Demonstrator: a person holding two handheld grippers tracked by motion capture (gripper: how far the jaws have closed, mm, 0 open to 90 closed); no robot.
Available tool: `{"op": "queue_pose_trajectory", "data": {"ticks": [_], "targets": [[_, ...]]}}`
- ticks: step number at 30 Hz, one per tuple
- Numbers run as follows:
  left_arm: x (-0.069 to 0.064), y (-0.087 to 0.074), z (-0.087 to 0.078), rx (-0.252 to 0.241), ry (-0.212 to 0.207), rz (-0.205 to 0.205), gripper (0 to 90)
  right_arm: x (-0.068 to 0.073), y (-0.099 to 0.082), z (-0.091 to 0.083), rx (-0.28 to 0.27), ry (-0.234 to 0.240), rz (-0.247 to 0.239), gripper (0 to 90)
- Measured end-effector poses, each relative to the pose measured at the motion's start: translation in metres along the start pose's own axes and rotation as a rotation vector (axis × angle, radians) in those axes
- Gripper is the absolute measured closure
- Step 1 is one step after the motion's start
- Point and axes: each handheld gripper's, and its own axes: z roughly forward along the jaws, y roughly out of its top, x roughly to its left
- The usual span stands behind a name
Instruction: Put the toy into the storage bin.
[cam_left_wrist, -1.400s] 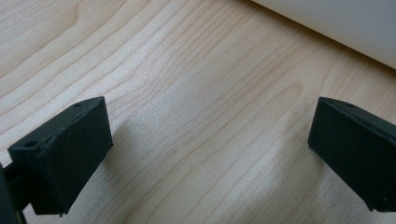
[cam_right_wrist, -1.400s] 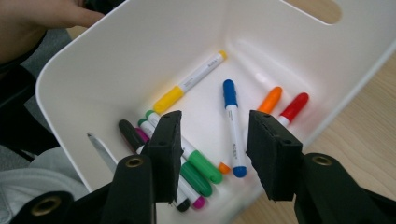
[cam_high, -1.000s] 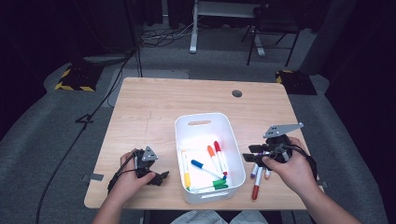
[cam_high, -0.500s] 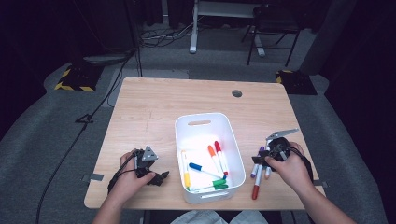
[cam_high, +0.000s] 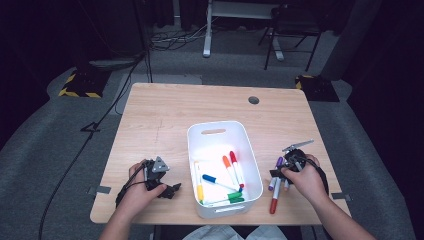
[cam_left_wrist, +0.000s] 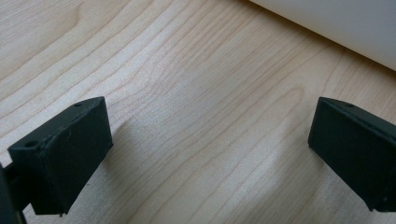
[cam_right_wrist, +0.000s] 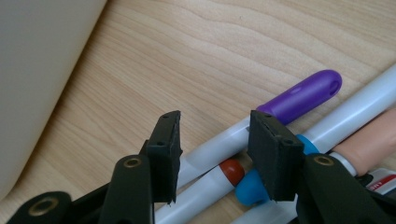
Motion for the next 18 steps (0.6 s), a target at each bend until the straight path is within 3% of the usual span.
{"op": "queue_pose_trajectory", "data": {"ticks": [6,12,18], "targets": [[0.0,0.0,0.0,0.0,0.0,0.0,0.0,-0.003,0.002,0.008,-0.009,0.02,0.017,56.2],[0.0,0.0,0.0,0.0,0.0,0.0,0.0,0.002,0.012,0.021,-0.011,0.032,0.02,62.6],[0.0,0.0,0.0,0.0,0.0,0.0,0.0,0.013,0.025,0.03,-0.008,0.029,-0.03,75.5]]}}
